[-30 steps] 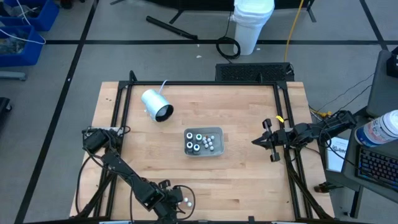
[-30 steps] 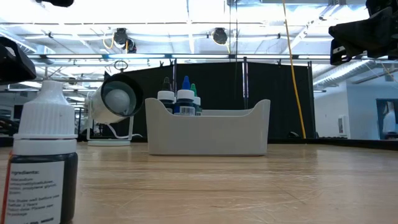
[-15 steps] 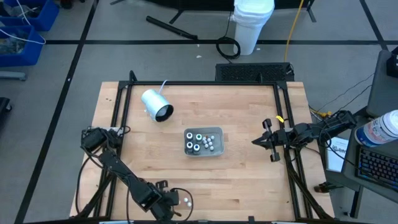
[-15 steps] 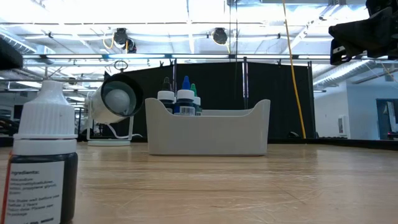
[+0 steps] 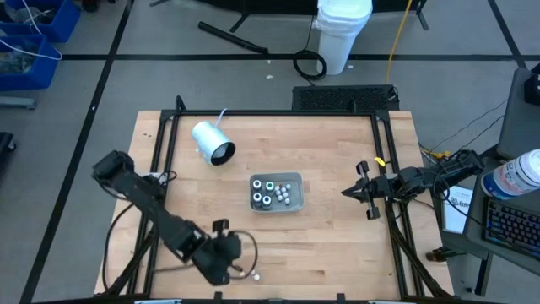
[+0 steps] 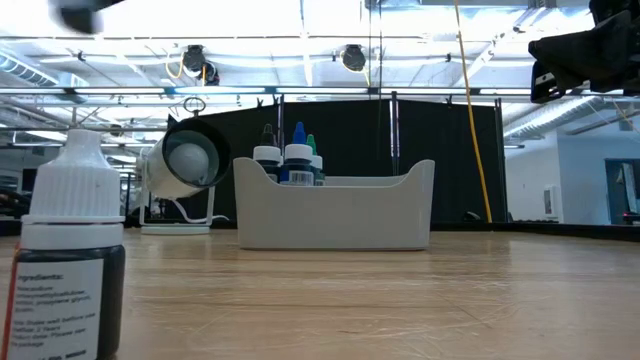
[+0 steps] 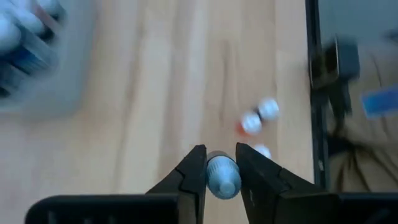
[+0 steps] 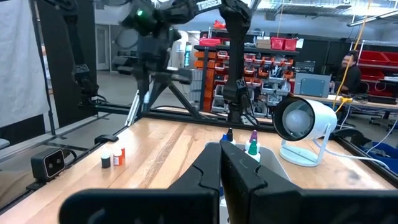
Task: Pick & Place food coloring
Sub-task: Put the small blue food coloring bottle into the gray bin
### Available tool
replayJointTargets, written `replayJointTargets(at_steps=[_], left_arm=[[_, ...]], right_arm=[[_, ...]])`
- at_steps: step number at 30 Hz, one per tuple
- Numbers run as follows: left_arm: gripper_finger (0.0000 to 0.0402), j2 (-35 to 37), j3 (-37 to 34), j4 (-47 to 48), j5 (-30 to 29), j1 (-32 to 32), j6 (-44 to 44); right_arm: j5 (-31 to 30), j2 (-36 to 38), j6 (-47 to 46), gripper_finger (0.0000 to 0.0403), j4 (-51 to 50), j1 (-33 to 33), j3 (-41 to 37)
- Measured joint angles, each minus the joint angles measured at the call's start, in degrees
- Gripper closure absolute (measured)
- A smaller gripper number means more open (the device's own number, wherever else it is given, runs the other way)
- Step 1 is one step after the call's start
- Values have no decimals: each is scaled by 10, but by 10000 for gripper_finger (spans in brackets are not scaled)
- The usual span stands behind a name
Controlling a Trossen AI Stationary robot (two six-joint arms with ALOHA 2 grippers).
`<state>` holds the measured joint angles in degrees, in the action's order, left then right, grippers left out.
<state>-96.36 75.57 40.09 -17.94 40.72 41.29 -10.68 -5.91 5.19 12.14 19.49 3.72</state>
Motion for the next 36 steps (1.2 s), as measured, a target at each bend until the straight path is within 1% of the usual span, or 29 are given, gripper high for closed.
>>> replayJointTargets(at_steps=[4,7,10,13,15,20,23,27,30,32,36], left_arm=[[326,17,0,-4,-6,-30,-38],[323,17,0,-32,14,-61,-76],[323,17,0,-92,49,-104,-110],[326,14,0,-139,119,-149,-125],[327,13,4,-145,160,-175,-144],[327,-18,58,-124,195,-225,-215],[328,-56,124,-96,196,-252,-265],[328,-135,235,-35,193,-286,-328],[326,-188,296,14,169,-309,-375],[321,-215,316,39,154,-323,-397],[320,-246,322,31,151,-347,-433]], right_arm=[[0,0,0,403,1,0,0],[0,0,0,403,1,0,0],[0,0,0,403,0,0,0],[0,0,1,403,0,0,0],[0,0,1,403,0,0,0],[0,0,4,403,0,0,0],[0,0,10,403,0,0,0],[1,0,17,403,1,0,0],[2,-1,16,403,0,0,0],[2,-2,13,403,-2,0,0],[2,-2,4,403,-5,0,0]])
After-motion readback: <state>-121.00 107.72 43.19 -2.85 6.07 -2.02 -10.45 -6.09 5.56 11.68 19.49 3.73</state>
